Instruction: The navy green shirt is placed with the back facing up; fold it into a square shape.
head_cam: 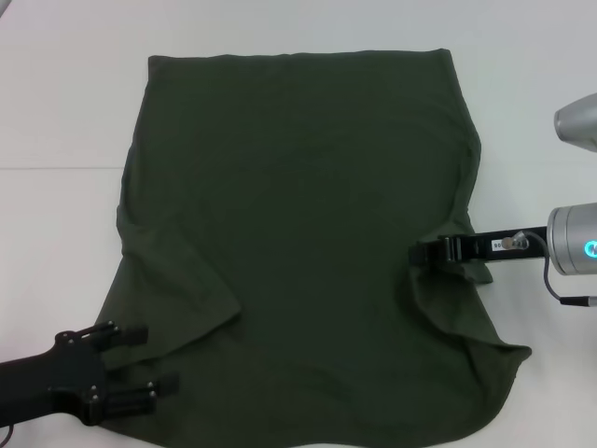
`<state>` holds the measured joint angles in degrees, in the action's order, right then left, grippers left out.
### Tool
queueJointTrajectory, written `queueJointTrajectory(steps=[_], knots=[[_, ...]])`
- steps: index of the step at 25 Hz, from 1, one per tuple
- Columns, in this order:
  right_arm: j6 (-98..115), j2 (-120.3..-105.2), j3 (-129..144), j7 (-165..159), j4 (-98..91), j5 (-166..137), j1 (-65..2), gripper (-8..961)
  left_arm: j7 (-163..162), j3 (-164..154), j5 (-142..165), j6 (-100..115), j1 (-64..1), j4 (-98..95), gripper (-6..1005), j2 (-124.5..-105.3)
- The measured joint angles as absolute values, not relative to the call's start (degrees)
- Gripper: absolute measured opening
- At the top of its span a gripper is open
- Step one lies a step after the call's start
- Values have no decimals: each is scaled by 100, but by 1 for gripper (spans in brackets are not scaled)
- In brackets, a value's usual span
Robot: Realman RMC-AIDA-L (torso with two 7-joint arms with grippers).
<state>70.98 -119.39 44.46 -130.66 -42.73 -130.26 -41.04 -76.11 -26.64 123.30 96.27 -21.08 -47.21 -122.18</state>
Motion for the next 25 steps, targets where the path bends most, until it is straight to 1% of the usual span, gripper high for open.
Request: queueJointTrajectory(steps=[6, 13, 16, 25], knots=[[7130, -11911, 4452, -13064, -4299, -13004, -4125, 19, -7611, -2662, 12331, 9631, -2088, -4720, 891, -12218], [7096, -11934, 4528, -13062, -4295, -13021, -4247, 19, -7611, -2662, 12331, 9622, -2091, -4669, 890, -12219], [7096, -11919, 4571, -13092, -4293, -13031, -4270, 20, -7612, -2663, 12331, 9620, -2105, -4638, 890, -12207], [7087, -11876, 4641, -13150, -4278, -13035, -4275, 91, -7611, -2655, 12331, 9615, -2130, -4637, 890, -12196]])
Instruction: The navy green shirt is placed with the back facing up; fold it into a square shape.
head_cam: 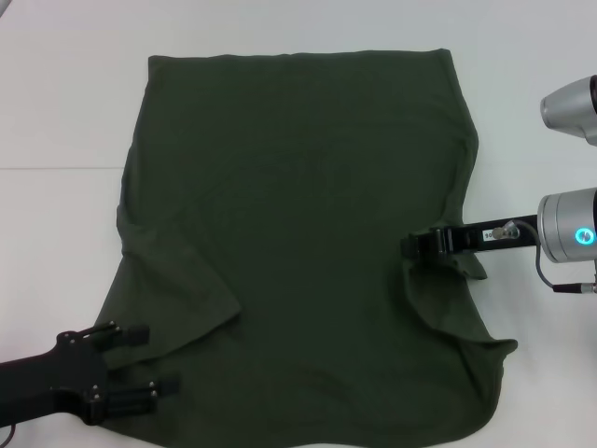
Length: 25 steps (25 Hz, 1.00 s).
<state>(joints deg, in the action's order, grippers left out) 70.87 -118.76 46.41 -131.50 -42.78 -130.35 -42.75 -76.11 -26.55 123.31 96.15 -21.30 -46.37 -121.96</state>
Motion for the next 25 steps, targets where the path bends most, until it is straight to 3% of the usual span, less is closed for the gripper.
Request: queueJointTrajectory(steps=[10, 17, 23, 24, 25], knots=[[6983, -11856, 4647, -13330, -4279, -12979, -4281, 170, -7612, -2654, 12331, 9606, -2153, -4639, 891, -12198], [6962, -11806, 4595, -13480, -4295, -12968, -4261, 425, -7607, -2646, 12331, 9606, -2154, -4591, 890, -12192], [6898, -11458, 4613, -14193, -4293, -13279, -4165, 720, -7608, -2645, 12331, 9606, -2165, -4588, 890, -12190], [6885, -11333, 4627, -14545, -4300, -13603, -4210, 763, -7609, -2645, 12331, 9606, -2169, -4588, 890, -12190], [6885, -11333, 4627, -14545, -4300, -13603, -4210, 805, -7609, -2645, 12331, 9606, -2173, -4588, 890, -12190]])
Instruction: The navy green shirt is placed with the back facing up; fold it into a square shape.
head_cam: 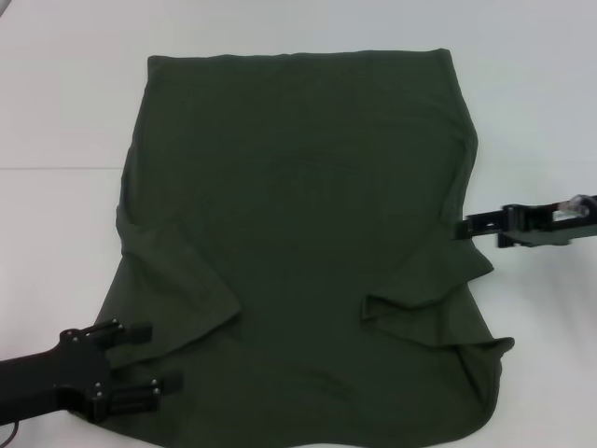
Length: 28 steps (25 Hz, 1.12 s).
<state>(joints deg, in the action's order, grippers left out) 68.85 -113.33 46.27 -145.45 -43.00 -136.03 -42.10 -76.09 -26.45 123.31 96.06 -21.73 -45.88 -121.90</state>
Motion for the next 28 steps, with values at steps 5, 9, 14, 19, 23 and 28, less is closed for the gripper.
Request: queueJointTrajectory(steps=[5, 9, 14, 19, 23, 28], knots=[[6961, -11102, 4637, -15115, -4356, -14231, -4391, 844, -7608, -2645, 12331, 9606, -2213, -4582, 891, -12190], [6882, -11128, 4640, -15300, -4425, -14675, -4508, 841, -7609, -2668, 12331, 9640, -2238, -4579, 891, -12188], [6643, -11215, 4648, -15300, -4269, -14798, -4591, 841, -7555, -2708, 12362, 9782, -2245, -4579, 891, -12162], [6423, -11279, 4650, -15312, -4022, -14794, -4621, 841, -7257, -2830, 12405, 10049, -2251, -4572, 891, -12147], [6237, -11312, 4650, -15310, -3778, -14796, -4672, 841, -7131, -2889, 12416, 10118, -2258, -4570, 891, -12159], [6046, -11383, 4649, -15287, -3655, -14793, -4686, 841, -7128, -2932, 12419, 10102, -2270, -4570, 891, -12152]])
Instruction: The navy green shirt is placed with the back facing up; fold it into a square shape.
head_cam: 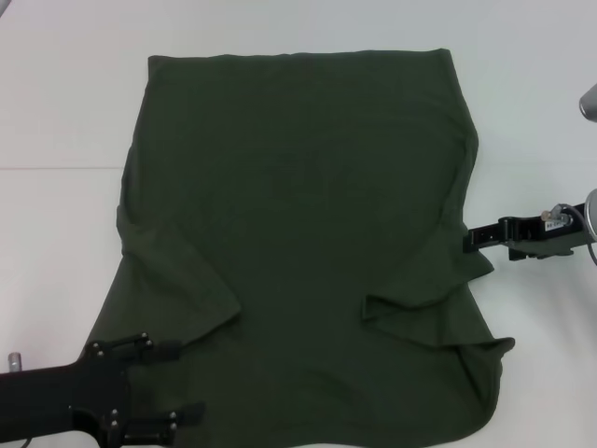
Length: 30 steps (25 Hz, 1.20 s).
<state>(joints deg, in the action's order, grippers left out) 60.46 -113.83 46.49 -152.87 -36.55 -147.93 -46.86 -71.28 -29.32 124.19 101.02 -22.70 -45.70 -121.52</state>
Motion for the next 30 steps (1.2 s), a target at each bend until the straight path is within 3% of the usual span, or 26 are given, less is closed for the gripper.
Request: queueJointTrajectory(steps=[18, 30], knots=[[5521, -11579, 4781, -15228, -3385, -14797, -4736, 840, -7119, -2892, 12419, 10071, -2250, -4570, 890, -12146], [5470, -11584, 4815, -15215, -3329, -14809, -4734, 840, -7119, -2891, 12410, 10054, -2250, -4570, 890, -12147]])
